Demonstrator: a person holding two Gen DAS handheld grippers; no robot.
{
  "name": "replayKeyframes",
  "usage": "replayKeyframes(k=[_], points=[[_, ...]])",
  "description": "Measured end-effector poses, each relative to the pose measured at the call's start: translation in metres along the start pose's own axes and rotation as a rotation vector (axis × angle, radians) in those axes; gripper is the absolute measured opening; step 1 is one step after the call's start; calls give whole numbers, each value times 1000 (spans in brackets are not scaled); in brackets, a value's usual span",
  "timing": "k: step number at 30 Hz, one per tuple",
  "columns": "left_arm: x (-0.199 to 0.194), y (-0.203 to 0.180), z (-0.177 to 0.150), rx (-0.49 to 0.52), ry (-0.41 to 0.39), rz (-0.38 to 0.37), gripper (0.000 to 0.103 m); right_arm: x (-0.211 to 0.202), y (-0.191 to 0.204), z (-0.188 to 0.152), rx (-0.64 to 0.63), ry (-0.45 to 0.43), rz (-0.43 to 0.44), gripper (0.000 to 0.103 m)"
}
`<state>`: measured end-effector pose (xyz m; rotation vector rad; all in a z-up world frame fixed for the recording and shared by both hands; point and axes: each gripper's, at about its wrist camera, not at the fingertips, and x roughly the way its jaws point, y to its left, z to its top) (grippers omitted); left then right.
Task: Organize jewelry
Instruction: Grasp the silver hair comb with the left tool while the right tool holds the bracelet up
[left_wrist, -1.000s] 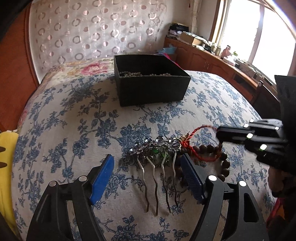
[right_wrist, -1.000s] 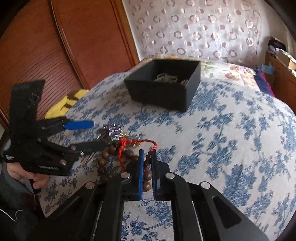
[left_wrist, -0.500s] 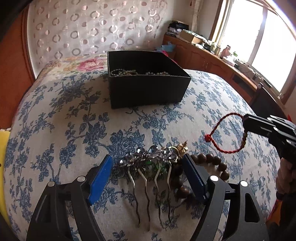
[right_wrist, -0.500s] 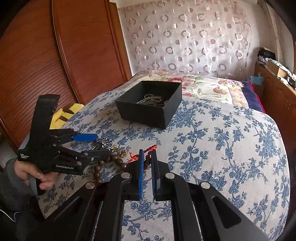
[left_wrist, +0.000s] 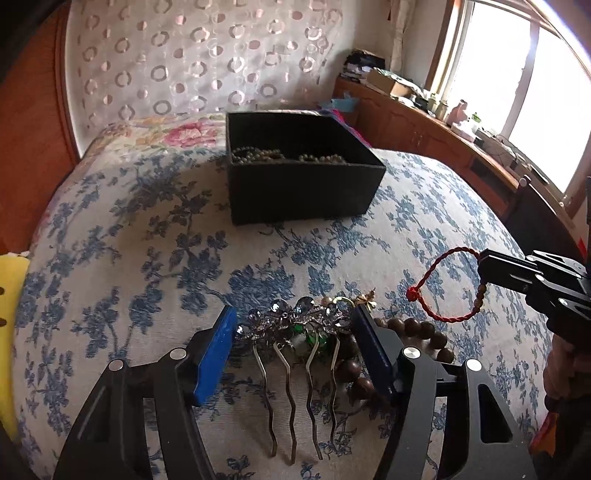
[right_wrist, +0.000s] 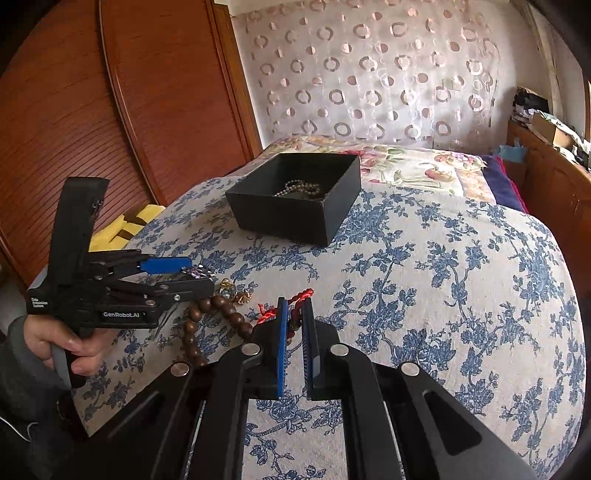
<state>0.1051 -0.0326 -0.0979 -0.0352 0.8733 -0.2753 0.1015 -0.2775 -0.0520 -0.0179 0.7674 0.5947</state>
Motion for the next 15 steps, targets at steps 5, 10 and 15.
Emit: replayKeyframes(k=[5, 10, 15], points=[[-15, 2, 2, 2, -59, 32, 62, 0, 1, 4, -4, -7, 3, 8], [-27, 2, 7, -2, -107, 45, 62, 1, 2, 12, -10, -19, 7, 8], [-34, 2, 17, 0, -144, 48, 62, 4, 3, 22, -16, -31, 11, 8]])
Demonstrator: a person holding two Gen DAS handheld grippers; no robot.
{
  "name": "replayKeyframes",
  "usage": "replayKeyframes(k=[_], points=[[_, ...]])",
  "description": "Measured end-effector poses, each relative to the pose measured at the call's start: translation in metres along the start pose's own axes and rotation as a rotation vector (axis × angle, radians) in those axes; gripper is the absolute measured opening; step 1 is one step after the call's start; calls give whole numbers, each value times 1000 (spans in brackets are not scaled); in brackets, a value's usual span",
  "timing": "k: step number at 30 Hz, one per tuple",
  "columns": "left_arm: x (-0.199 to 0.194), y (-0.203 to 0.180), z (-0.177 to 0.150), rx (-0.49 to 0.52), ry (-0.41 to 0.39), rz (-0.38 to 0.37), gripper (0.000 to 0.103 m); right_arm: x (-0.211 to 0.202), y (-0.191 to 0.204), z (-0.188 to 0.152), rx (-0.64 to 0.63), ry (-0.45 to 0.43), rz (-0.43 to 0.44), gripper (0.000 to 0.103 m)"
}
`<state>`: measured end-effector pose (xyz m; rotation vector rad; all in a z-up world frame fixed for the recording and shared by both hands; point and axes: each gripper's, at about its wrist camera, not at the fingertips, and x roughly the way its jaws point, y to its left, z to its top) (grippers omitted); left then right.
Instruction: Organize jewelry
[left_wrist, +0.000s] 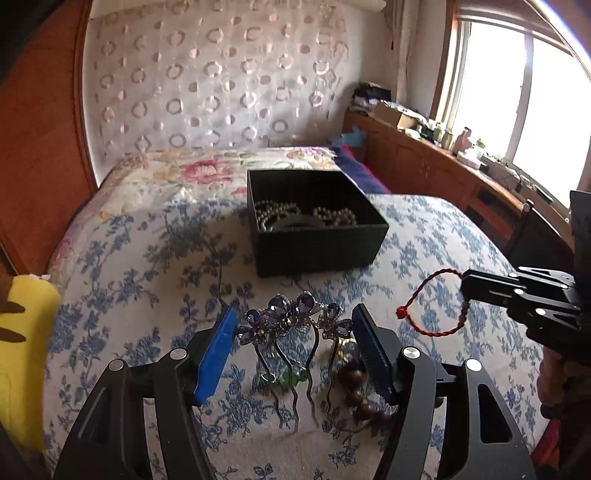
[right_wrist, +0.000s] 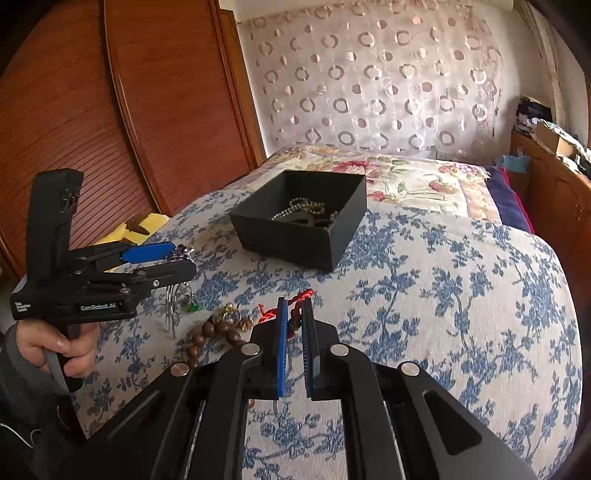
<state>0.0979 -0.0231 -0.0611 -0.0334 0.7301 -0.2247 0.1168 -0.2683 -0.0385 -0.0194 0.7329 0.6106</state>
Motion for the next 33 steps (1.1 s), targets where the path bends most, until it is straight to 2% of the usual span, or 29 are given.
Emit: replayKeyframes(k=[14, 24, 33], points=[[-2, 6, 28, -15, -59, -25, 62, 16, -8, 24, -22, -8, 1, 8], [-2, 20, 36, -38, -62, -34, 62, 24, -12, 29, -17, -3, 4, 8], [0, 38, 49, -74, -59, -77, 62, 30, -14, 36, -11, -10, 0, 8]])
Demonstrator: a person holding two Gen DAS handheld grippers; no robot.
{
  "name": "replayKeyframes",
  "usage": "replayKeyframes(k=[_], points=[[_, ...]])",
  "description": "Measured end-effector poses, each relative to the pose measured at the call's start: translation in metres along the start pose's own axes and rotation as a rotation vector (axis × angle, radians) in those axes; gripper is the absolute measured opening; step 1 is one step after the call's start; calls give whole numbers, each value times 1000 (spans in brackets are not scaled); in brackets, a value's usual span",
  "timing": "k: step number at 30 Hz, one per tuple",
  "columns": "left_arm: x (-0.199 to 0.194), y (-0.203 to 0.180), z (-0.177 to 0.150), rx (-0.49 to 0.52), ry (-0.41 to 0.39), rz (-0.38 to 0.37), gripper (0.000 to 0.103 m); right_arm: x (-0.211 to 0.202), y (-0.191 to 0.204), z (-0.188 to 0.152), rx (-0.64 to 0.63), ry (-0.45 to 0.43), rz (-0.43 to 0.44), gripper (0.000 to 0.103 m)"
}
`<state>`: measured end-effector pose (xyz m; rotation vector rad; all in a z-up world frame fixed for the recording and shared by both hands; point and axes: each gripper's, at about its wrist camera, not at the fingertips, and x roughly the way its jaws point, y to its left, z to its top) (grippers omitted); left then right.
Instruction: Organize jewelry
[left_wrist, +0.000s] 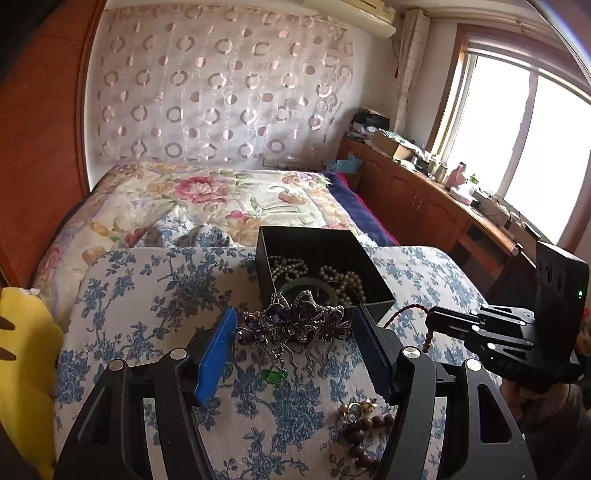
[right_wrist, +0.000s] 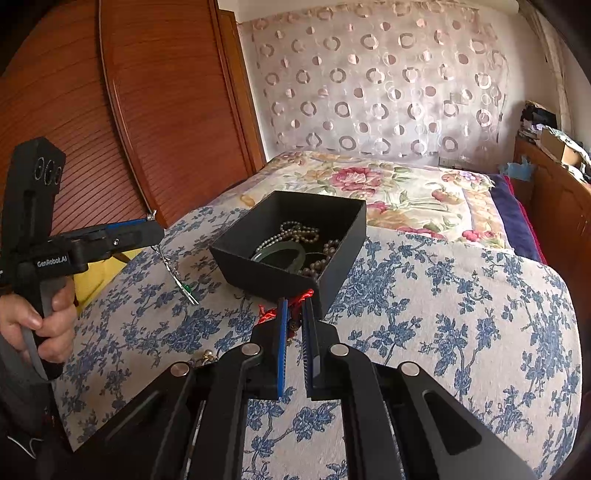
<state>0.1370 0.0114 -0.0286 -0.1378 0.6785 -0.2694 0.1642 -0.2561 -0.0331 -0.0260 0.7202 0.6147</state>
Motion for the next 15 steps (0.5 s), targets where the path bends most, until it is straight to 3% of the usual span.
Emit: replayKeyframes(k=[9, 15], points=[[-5, -4, 4, 13, -10, -13, 62, -1, -1, 4, 0, -8, 15, 8], [10, -2, -4, 78, 24, 119, 61, -1, -2, 1, 4, -10, 14, 8]])
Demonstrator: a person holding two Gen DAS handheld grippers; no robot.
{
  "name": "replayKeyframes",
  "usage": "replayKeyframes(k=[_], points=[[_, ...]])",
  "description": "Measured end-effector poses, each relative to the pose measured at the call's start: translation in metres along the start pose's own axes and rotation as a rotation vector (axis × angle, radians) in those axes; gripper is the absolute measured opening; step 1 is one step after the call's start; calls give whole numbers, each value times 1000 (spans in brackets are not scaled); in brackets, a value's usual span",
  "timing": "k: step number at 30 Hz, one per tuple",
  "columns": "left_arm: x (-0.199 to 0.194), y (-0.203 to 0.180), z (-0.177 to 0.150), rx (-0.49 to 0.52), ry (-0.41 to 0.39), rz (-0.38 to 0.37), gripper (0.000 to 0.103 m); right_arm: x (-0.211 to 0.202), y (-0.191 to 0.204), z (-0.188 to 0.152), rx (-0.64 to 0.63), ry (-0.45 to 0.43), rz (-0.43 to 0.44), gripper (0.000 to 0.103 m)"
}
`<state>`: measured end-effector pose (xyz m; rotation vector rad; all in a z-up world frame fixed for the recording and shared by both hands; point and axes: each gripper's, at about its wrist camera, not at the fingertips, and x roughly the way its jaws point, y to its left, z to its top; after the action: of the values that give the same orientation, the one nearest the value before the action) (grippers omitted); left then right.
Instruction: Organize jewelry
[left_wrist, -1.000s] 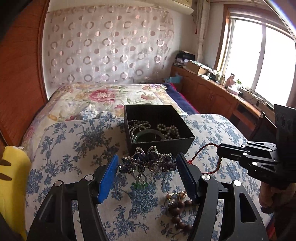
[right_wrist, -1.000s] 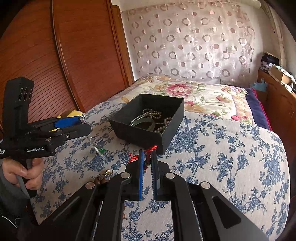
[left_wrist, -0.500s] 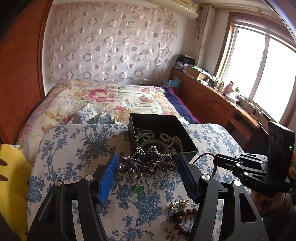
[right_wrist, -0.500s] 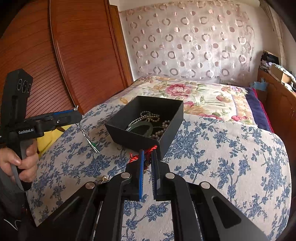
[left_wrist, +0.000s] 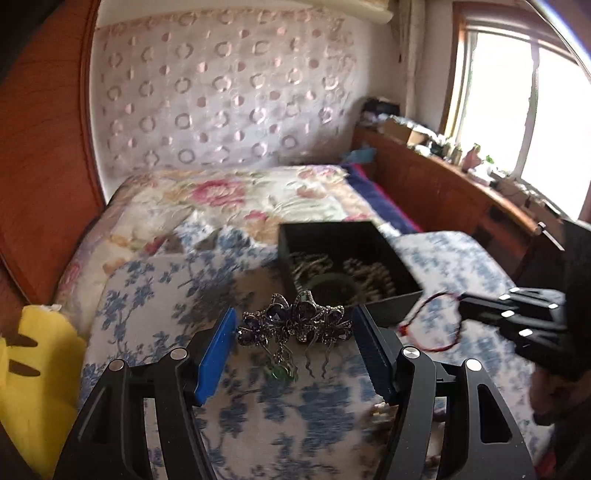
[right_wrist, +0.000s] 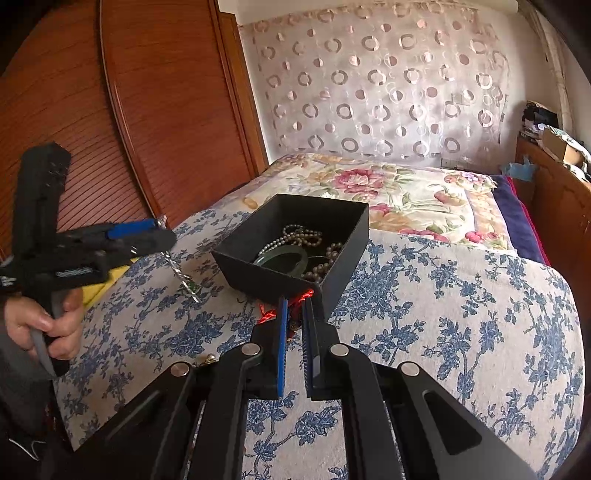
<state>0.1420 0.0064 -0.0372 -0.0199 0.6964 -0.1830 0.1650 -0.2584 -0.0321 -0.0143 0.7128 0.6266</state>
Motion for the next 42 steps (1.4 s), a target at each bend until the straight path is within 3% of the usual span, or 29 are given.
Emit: replayKeyframes(k=[3, 9, 19, 29, 33, 37, 42], points=[[-1, 4, -2, 46, -15, 126, 61, -2, 1, 0, -1, -4, 2, 8], [-15, -9, -3, 169, -60, 200, 61, -4, 4, -1, -4, -9, 8, 8], [-31, -20, -7, 191, -106, 201, 61, -7, 5, -2, -6, -11, 5, 8], [-51, -27, 2, 184, -151, 132, 61, -9, 5, 0, -9, -14, 4, 8], [-41, -27, -3, 182, -93, 101, 61, -9, 5, -1, -9, -9, 3, 8], [-17, -20, -13, 170, 13, 93, 62, -7, 5, -2, -7, -5, 4, 8], [2, -14, -15, 150, 54, 74, 62, -5, 4, -2, -5, 1, 3, 8]])
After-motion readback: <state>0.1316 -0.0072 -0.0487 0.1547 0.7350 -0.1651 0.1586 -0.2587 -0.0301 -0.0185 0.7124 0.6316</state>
